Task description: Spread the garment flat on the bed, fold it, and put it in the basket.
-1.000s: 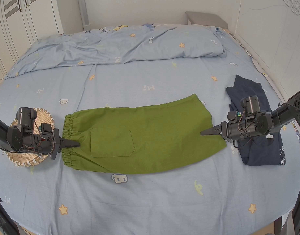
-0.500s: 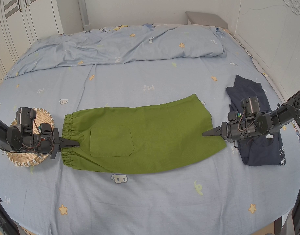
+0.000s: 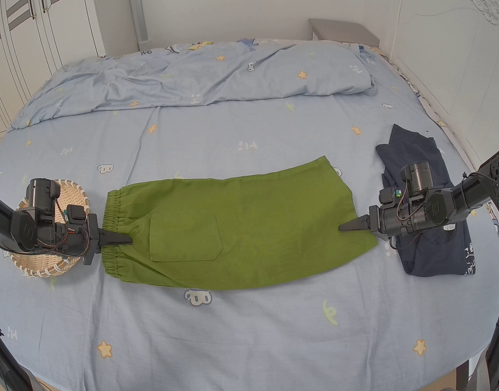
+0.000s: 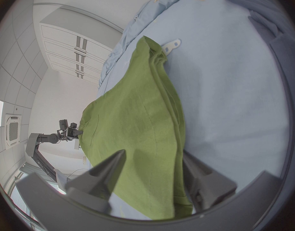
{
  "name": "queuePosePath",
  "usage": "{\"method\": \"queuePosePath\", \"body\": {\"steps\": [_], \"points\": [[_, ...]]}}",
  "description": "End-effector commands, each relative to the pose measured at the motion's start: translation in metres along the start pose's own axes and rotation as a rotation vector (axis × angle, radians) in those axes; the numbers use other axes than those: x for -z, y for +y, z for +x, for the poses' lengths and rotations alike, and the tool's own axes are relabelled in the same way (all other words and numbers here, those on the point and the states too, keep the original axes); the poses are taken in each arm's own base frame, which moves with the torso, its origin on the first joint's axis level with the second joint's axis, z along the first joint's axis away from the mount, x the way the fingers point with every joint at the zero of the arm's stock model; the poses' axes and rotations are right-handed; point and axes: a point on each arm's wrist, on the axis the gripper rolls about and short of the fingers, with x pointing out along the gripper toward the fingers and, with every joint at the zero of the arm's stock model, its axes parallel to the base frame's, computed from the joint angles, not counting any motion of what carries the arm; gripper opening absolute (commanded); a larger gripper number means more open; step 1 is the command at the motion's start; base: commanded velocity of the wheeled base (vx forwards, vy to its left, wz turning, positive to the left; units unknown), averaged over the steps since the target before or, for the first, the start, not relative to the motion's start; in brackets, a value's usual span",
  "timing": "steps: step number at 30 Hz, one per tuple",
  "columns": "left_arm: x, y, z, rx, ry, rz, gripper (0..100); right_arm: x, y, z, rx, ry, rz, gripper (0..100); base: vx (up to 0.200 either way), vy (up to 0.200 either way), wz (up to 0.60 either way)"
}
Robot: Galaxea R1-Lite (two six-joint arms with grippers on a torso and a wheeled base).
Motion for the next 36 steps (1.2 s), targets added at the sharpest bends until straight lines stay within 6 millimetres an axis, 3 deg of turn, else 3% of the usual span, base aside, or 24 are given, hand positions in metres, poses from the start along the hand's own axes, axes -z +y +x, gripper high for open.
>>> {"method": "queuePosePath", "body": {"steps": [1, 16, 20, 29, 36], "points": [[0.0, 0.0, -0.001, 0.0, -0.003, 0.0, 0, -0.004, 0.011, -0.01, -0.01, -0.027, -0.031, 0, 0.0, 0.0, 0.0], [0.0, 0.001, -0.002, -0.005, -0.003, -0.009, 0, -0.005, 0.016, -0.016, -0.008, -0.038, -0.039, 0, 0.0, 0.0, 0.0], [-0.001, 0.002, -0.003, -0.008, -0.004, -0.019, 0, 0.001, 0.027, -0.031, -0.007, -0.044, -0.039, 0, 0.0, 0.0, 0.0], [0.008, -0.012, -0.019, -0.034, 0.053, -0.033, 0, 0.033, 0.055, -0.066, -0.001, -0.034, -0.023, 0, 0.0, 0.0, 0.0], [0.026, -0.001, -0.033, -0.079, 0.148, -0.01, 0, 0.076, 0.064, -0.078, 0.005, 0.028, 0.012, 0, 0.0, 0.0, 0.0]]}}
